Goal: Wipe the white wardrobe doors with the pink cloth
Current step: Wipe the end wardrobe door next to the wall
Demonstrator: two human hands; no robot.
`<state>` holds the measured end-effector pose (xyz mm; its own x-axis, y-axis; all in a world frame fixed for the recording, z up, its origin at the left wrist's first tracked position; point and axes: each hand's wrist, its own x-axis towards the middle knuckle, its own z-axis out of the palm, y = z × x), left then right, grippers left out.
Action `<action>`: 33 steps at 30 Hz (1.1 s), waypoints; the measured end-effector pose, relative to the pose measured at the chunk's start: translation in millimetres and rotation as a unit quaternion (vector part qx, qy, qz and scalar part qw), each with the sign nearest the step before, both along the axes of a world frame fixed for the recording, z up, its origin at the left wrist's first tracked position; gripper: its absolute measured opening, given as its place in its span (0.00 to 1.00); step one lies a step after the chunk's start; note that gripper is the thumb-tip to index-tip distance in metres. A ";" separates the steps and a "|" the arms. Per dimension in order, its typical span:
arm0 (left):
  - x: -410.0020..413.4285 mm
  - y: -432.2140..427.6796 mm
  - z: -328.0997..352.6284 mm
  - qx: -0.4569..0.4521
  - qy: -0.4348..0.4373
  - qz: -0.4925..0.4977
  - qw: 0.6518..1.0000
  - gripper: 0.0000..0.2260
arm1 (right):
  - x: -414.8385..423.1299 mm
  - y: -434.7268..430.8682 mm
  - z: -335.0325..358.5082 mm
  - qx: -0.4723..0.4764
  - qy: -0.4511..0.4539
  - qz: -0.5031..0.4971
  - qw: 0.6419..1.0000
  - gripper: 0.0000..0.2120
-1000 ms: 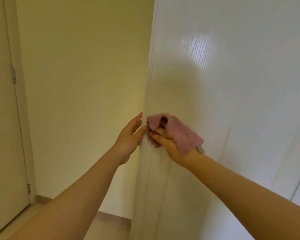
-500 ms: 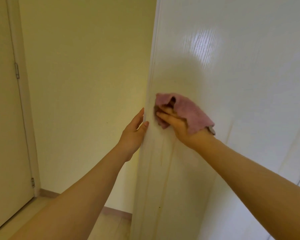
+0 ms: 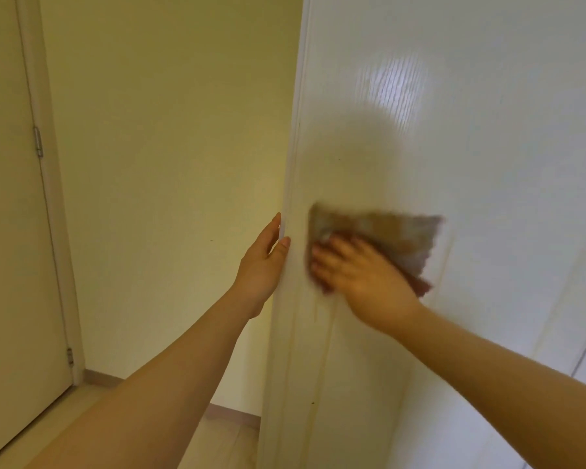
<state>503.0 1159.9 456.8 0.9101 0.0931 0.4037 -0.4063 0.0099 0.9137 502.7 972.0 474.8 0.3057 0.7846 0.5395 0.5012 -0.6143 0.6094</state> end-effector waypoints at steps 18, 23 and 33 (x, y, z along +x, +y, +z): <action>-3.5 -1.3 1.7 -0.003 0.003 0.021 1.000 0.18 | -10.5 -24.8 36.0 0.221 0.080 0.025 0.972 0.18; -9.0 -2.5 4.2 -0.001 0.008 0.017 1.000 0.19 | -14.8 -33.7 7.7 -0.010 0.096 0.061 0.993 0.13; -8.8 -6.9 -0.6 -0.008 -0.001 0.036 0.999 0.19 | -17.8 -39.8 -16.3 -0.093 0.034 0.018 0.995 0.23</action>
<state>494.2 1153.1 456.1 0.9001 0.1644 0.4035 -0.4085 -0.0040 0.9128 485.0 932.3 458.5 0.3059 0.8801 0.3631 0.5645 -0.4748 0.6752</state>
